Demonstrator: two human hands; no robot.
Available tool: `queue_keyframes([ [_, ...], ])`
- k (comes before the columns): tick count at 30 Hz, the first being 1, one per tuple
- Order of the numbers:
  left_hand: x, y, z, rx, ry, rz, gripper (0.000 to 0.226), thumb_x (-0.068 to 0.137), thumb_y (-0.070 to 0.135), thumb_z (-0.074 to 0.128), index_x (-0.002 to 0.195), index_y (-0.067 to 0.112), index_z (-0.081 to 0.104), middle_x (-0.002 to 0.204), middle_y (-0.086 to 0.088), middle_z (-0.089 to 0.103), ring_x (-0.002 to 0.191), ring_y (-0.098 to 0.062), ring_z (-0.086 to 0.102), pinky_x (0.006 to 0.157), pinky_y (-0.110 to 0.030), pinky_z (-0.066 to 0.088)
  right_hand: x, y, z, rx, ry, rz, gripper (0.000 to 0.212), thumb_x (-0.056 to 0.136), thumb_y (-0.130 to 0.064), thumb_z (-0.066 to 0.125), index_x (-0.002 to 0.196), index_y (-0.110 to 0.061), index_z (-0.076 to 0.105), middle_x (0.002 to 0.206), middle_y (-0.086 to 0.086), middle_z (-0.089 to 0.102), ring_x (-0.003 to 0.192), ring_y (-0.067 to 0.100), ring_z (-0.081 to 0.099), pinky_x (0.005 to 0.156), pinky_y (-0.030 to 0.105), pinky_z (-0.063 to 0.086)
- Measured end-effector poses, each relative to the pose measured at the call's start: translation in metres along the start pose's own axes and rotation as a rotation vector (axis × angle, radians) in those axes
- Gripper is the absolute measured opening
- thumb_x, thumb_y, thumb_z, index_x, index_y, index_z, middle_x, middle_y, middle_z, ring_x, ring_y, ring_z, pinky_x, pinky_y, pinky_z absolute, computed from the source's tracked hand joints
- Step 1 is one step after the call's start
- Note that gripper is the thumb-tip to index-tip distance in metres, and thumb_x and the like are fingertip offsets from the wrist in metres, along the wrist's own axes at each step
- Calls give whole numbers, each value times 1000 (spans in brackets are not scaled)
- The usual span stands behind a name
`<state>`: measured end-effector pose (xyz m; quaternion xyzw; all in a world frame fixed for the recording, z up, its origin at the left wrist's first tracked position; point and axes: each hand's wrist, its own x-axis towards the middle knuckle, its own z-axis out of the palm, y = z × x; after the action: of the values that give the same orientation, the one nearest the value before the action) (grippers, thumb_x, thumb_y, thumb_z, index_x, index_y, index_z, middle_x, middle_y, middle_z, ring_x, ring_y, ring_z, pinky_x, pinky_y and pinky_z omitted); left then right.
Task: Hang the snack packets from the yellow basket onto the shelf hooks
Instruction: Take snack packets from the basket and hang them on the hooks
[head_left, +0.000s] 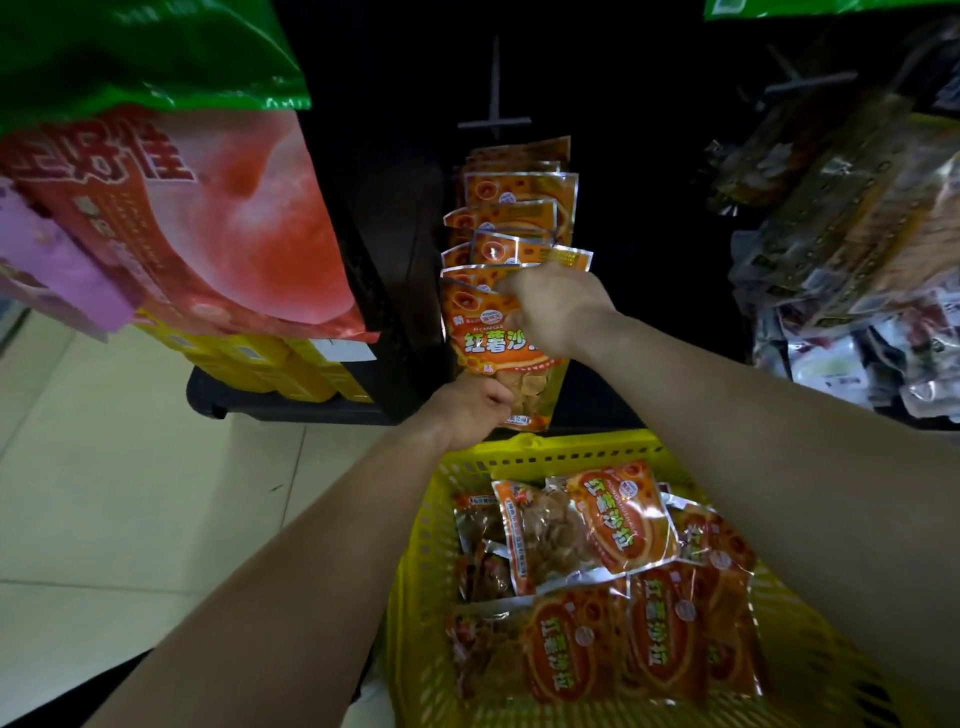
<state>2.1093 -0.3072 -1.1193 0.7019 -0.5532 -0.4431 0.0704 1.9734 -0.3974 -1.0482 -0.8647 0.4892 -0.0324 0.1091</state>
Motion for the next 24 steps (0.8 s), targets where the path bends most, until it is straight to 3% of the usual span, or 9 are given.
queue_keyframes([
  [4,23,-1,6,18,7,-14,19,95,32,60,108,35,74,128,9,62,118,-12,54,100,-25,40,12,3,0,-18,17,-28,43,94,-26,62,136,-32,54,121,11,65,106,34,62,79,41,51],
  [7,34,-2,3,-41,66,-22,15,95,32,62,86,40,71,117,13,66,111,-9,58,99,-28,44,17,4,2,-49,34,-50,42,94,-22,61,134,-34,55,116,9,67,102,34,64,74,38,49],
  [10,37,-3,6,-42,58,-3,18,95,33,62,80,41,69,106,14,66,109,-10,59,99,-28,45,17,8,4,-62,27,-69,43,94,-18,61,133,-34,55,114,8,67,102,33,64,75,38,52],
  [13,32,-7,7,41,-7,-20,15,94,33,61,89,31,75,107,9,69,106,-13,61,94,-27,46,15,7,7,-53,-68,-88,41,94,-24,61,135,-32,55,120,9,65,107,33,61,81,40,52],
  [17,23,-10,5,34,90,-21,19,95,32,60,91,23,77,98,10,69,97,-12,62,86,-26,47,13,1,15,-82,-117,-119,43,95,-27,61,137,-31,54,123,9,63,110,31,60,82,39,51],
  [21,16,-10,11,-12,91,-18,19,99,30,58,106,27,75,113,7,67,108,-16,60,95,-28,47,18,1,17,-22,-147,-86,52,93,-35,64,142,-32,49,133,7,59,120,30,56,87,39,49],
  [24,18,-8,15,-4,79,-30,19,99,31,57,109,28,73,121,4,66,114,-17,58,101,-33,46,20,6,15,10,-158,-68,54,86,-46,68,136,-32,53,128,2,62,116,26,57,81,37,47],
])
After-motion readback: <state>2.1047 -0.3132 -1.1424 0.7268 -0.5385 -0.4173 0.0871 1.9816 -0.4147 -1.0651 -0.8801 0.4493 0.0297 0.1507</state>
